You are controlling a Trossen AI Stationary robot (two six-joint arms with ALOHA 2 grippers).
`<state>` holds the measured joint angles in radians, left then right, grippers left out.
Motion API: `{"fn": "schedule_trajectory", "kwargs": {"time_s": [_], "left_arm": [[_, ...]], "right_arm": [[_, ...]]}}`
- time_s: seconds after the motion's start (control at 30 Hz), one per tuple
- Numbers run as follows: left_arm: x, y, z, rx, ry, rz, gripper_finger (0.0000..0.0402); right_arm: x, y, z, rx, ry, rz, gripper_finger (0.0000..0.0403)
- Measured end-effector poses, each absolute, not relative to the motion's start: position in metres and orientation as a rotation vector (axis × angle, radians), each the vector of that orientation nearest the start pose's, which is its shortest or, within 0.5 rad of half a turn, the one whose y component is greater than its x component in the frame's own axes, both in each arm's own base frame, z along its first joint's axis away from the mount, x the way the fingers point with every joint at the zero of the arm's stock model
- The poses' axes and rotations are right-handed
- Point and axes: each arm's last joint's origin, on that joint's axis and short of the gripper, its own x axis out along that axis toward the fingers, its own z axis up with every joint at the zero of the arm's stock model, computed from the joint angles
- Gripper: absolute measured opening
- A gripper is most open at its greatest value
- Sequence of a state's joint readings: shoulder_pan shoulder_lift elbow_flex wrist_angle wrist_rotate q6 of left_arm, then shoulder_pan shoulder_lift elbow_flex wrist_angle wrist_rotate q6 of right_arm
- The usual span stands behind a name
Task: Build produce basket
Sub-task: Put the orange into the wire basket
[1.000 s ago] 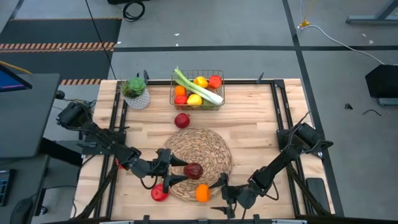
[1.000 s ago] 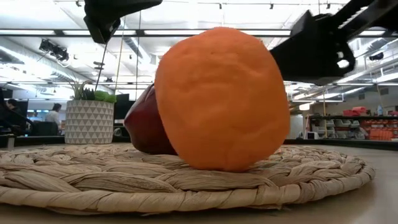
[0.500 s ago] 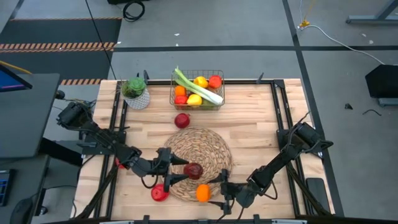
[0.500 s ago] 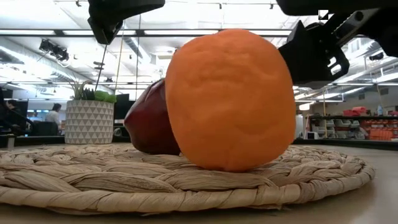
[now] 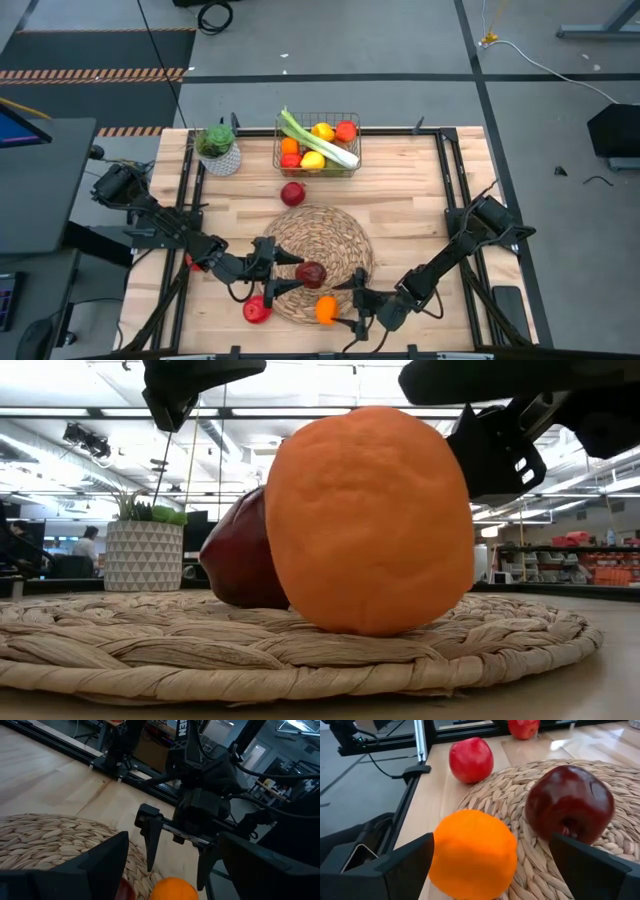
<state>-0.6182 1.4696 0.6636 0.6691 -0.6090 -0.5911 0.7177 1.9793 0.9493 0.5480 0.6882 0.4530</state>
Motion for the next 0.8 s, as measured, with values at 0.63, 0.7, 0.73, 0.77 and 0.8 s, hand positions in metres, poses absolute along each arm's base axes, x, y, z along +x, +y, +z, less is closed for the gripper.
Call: {"fn": "schedule_trajectory", "kwargs": {"time_s": [0.63, 0.7, 0.73, 0.77, 0.8], "left_arm": [[0.251, -0.158, 0.219, -0.514, 0.11, 0.024, 0.0314], [0.251, -0.158, 0.219, -0.513, 0.11, 0.024, 0.0314], [0.251, -0.158, 0.219, -0.513, 0.111, 0.024, 0.0314], [0.251, -0.158, 0.219, -0.513, 0.111, 0.024, 0.0314], [0.251, -0.158, 0.219, -0.513, 0.111, 0.024, 0.0314]], "right_arm": [[0.3, 0.24, 0.126, 0.162, 0.367, 0.002, 0.04], [0.301, 0.241, 0.123, 0.17, 0.361, 0.012, 0.04], [0.302, 0.242, 0.12, 0.169, 0.359, 0.018, 0.04], [0.303, 0.243, 0.116, 0.176, 0.35, 0.026, 0.04], [0.305, 0.245, 0.11, 0.182, 0.344, 0.038, 0.04]]}}
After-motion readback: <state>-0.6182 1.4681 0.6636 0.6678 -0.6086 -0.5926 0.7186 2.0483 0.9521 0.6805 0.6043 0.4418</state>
